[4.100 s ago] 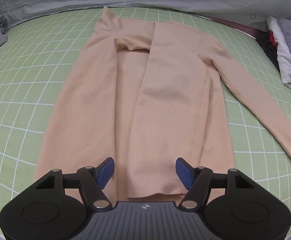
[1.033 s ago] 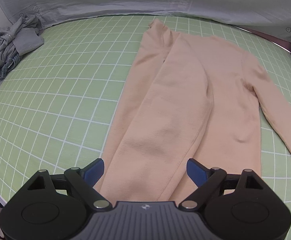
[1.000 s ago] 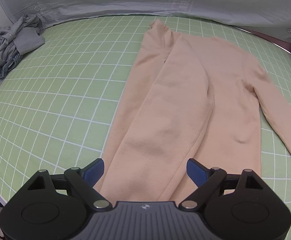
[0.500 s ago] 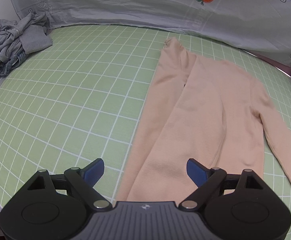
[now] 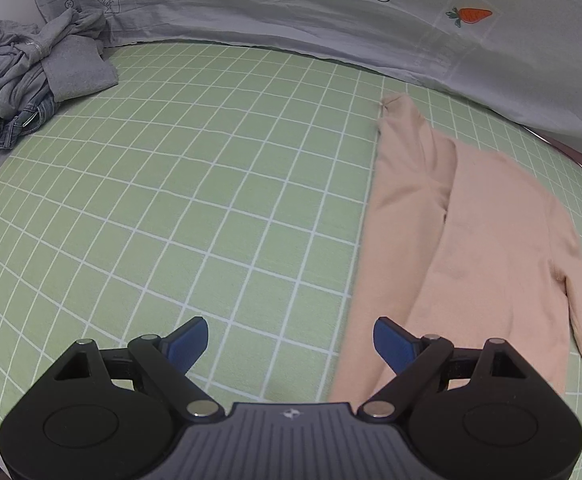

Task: Fold clothes

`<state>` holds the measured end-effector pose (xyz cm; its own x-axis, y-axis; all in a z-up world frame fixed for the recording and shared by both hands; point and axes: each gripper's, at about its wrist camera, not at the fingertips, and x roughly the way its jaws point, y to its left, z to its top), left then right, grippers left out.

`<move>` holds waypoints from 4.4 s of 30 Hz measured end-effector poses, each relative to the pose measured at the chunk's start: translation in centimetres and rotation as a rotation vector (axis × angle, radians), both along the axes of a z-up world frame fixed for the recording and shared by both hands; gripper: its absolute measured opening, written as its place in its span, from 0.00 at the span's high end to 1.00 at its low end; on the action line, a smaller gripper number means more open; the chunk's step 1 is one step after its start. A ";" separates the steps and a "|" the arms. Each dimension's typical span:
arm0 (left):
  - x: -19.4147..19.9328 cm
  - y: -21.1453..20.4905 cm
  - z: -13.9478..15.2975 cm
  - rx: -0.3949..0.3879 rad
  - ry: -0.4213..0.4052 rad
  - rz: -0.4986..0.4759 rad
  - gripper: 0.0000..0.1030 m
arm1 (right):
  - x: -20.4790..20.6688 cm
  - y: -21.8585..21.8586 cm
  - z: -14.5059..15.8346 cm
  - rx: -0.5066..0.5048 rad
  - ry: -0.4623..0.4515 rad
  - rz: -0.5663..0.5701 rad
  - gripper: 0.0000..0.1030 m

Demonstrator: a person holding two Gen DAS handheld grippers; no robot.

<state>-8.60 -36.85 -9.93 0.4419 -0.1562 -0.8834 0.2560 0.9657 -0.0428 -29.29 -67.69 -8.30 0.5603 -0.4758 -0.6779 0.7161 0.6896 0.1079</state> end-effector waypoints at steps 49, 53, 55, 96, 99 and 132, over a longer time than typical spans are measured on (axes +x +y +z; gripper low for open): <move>0.2 -14.8 1.7 0.044 -0.138 -0.463 0.13 | -4.3 -4.9 -5.4 0.122 0.217 -0.394 0.00; -0.5 -16.5 0.5 0.069 -0.148 -0.543 0.22 | -3.3 -5.2 -6.1 0.140 0.223 -0.363 0.00; -0.6 -17.3 0.0 0.082 -0.158 -0.575 0.33 | -2.8 -5.1 -6.4 0.144 0.230 -0.340 0.00; 10.6 5.3 1.9 -0.188 -0.192 0.255 0.41 | 5.4 0.2 -5.3 0.033 0.342 -0.031 0.00; 9.2 4.1 2.9 -0.187 -0.186 0.195 0.28 | 4.9 1.1 -4.5 0.031 0.300 -0.011 0.00; -16.5 2.4 7.0 -0.067 -0.195 0.003 0.04 | -8.0 7.2 -6.1 0.274 0.159 0.380 0.48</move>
<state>-25.12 -34.48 -2.89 0.6040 -0.2103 -0.7687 0.2626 0.9632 -0.0572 -37.29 -60.49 -14.43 0.5394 -0.0504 -0.8406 0.4418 0.8667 0.2315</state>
